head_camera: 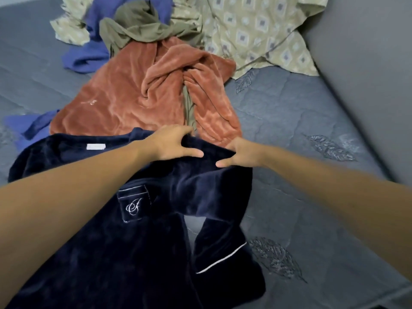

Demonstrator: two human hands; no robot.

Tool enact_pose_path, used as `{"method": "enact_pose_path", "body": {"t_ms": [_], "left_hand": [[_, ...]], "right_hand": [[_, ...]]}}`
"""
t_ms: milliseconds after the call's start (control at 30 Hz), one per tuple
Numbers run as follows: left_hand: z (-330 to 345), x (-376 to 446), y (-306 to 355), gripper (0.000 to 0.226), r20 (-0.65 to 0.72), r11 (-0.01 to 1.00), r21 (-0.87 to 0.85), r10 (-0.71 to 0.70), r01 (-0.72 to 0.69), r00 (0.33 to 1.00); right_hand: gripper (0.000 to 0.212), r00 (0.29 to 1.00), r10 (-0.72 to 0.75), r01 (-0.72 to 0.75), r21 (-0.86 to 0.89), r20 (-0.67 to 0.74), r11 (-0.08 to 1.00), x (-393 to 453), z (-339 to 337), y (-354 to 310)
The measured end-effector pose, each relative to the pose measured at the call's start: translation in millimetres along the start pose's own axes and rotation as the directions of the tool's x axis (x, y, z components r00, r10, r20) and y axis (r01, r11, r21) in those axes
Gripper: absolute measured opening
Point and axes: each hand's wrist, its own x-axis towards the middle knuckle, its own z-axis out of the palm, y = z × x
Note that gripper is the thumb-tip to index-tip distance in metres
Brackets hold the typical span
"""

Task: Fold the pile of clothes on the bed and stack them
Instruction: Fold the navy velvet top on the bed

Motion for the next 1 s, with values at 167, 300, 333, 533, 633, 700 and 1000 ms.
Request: {"method": "enact_pose_path", "body": {"t_ms": [167, 300, 333, 533, 633, 700, 1000], "left_hand": [[2, 20, 28, 0.02, 0.056, 0.99, -0.122, 0.084, -0.077, 0.995], [3, 31, 41, 0.031, 0.072, 0.999, -0.011, 0.033, -0.032, 0.997], [7, 33, 47, 0.034, 0.136, 0.999, -0.008, 0.039, -0.038, 0.99], [28, 56, 75, 0.02, 0.123, 0.992, -0.029, 0.127, -0.125, 0.984], [33, 63, 80, 0.028, 0.033, 0.997, 0.028, 0.072, -0.073, 0.997], [40, 68, 89, 0.032, 0.132, 0.998, -0.001, 0.07, -0.07, 0.989], [51, 96, 121, 0.044, 0.18, 0.979, -0.188, 0.109, -0.075, 0.978]], "right_hand": [[0.022, 0.998, -0.015, 0.027, 0.196, -0.062, 0.98, -29, -6, 22], [0.015, 0.999, 0.037, -0.037, 0.211, 0.005, 0.977, -45, -16, 43], [0.016, 0.999, 0.049, -0.047, 0.19, -0.004, 0.981, -49, -19, 46], [0.026, 0.993, 0.11, -0.114, 0.096, 0.041, 0.989, -71, -32, 60], [0.03, 0.986, 0.14, -0.147, 0.083, 0.088, 0.986, -85, -41, 74], [0.021, 0.99, 0.13, -0.139, 0.202, 0.057, 0.969, -93, -47, 85], [0.034, 0.989, 0.124, -0.087, 0.365, -0.078, 0.927, -115, -59, 109]]}}
